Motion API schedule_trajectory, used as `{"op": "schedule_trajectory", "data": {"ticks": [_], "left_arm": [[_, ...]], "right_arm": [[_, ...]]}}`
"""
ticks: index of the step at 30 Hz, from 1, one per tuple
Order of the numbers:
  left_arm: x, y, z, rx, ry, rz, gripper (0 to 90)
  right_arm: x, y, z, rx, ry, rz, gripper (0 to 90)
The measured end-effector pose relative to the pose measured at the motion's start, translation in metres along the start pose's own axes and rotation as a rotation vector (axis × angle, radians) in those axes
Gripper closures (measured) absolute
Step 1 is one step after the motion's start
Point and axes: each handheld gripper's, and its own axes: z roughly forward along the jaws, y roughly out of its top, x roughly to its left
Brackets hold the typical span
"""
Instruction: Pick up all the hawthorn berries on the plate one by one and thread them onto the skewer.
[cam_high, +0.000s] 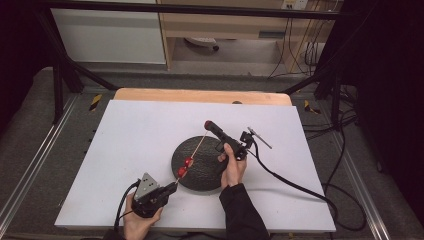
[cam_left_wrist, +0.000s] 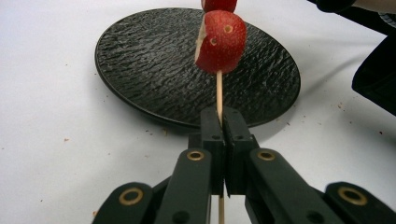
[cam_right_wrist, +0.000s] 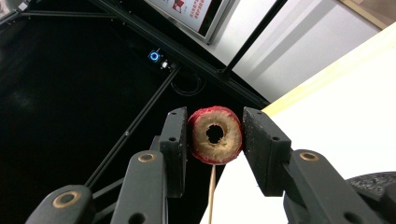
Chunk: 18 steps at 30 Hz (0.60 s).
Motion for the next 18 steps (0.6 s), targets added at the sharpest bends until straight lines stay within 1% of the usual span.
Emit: {"op": "schedule_trajectory", "data": {"ticks": [3,5,8,12,13,15,18], "left_arm": [[0.0,0.0,0.001,0.002,0.001,-0.002,88.2],[0.0,0.0,0.001,0.001,0.006,-0.009,88.2],[-0.001,0.001,0.001,0.001,0.001,-0.019,88.2],[-0.007,0.002,0.005,-0.006,-0.001,-0.04,88.1],[-0.009,0.002,0.006,-0.005,0.006,-0.041,88.1],[-0.012,0.003,0.009,-0.013,0.003,-0.055,88.1],[-0.016,0.005,0.011,-0.028,0.014,-0.072,88.1]], "right_arm": [[0.0,-0.001,0.0,0.001,-0.001,0.0,61.9],[-0.001,-0.002,0.0,0.002,0.001,0.002,62.0],[-0.001,-0.002,0.0,0.001,0.003,0.008,61.9],[-0.002,-0.004,0.001,-0.01,0.01,0.017,62.0],[-0.002,-0.005,0.0,-0.017,0.014,0.023,62.0],[-0.002,-0.006,0.001,-0.03,0.021,0.025,62.0],[-0.003,-0.008,0.001,-0.026,0.023,0.033,62.0]]}}
